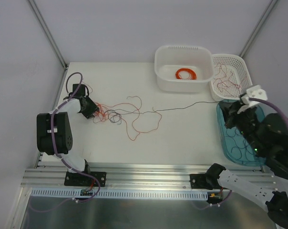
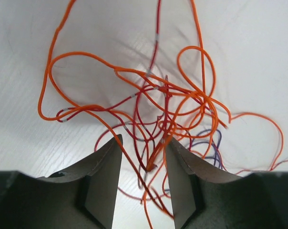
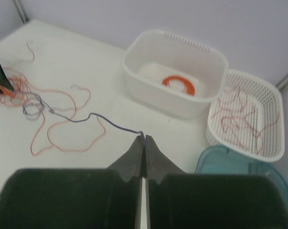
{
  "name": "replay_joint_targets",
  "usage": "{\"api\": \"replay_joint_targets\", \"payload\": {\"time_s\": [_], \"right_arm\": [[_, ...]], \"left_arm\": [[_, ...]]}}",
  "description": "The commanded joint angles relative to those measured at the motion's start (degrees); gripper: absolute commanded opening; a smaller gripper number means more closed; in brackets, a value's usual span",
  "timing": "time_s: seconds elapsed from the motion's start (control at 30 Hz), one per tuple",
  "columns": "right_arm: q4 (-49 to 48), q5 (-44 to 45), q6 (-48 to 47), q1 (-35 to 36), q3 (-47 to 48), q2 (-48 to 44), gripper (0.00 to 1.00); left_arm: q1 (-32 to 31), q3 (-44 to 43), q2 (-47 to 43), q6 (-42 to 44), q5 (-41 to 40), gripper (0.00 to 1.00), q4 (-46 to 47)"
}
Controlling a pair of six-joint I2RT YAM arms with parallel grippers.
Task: Untangle the cables
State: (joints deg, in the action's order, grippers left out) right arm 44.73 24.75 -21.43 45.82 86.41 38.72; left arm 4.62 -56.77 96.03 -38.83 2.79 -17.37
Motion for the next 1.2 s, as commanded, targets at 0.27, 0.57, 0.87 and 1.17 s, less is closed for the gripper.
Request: {"api": "replay_joint_targets", "payload": {"time_s": [0.27, 0.57, 0.87, 1.17], "right_arm": [[8.71, -0.63, 25.81, -11.26, -27.32, 12.51, 0.05], [2.84, -15.14, 26.89, -19.55, -30.96, 20.96, 0.65], [-9.22, -37.64, 7.48, -12.70, -25.51, 32.17, 0.72], [-10.90, -44.08, -6.50, -5.92, -9.79, 55.12, 0.73]], "left_arm": [[0.30, 7.20, -14.28, 3.41, 6.00, 0.48, -1.53], [-2.42, 12.21, -27.29, 9.29, 8.38, 0.71, -3.20], [-12.96, 12.56, -30.02, 12.46, 5.74, 0.76, -3.90], [-15.26, 15.28, -30.37, 8.51, 6.97, 0.76, -4.96]]}}
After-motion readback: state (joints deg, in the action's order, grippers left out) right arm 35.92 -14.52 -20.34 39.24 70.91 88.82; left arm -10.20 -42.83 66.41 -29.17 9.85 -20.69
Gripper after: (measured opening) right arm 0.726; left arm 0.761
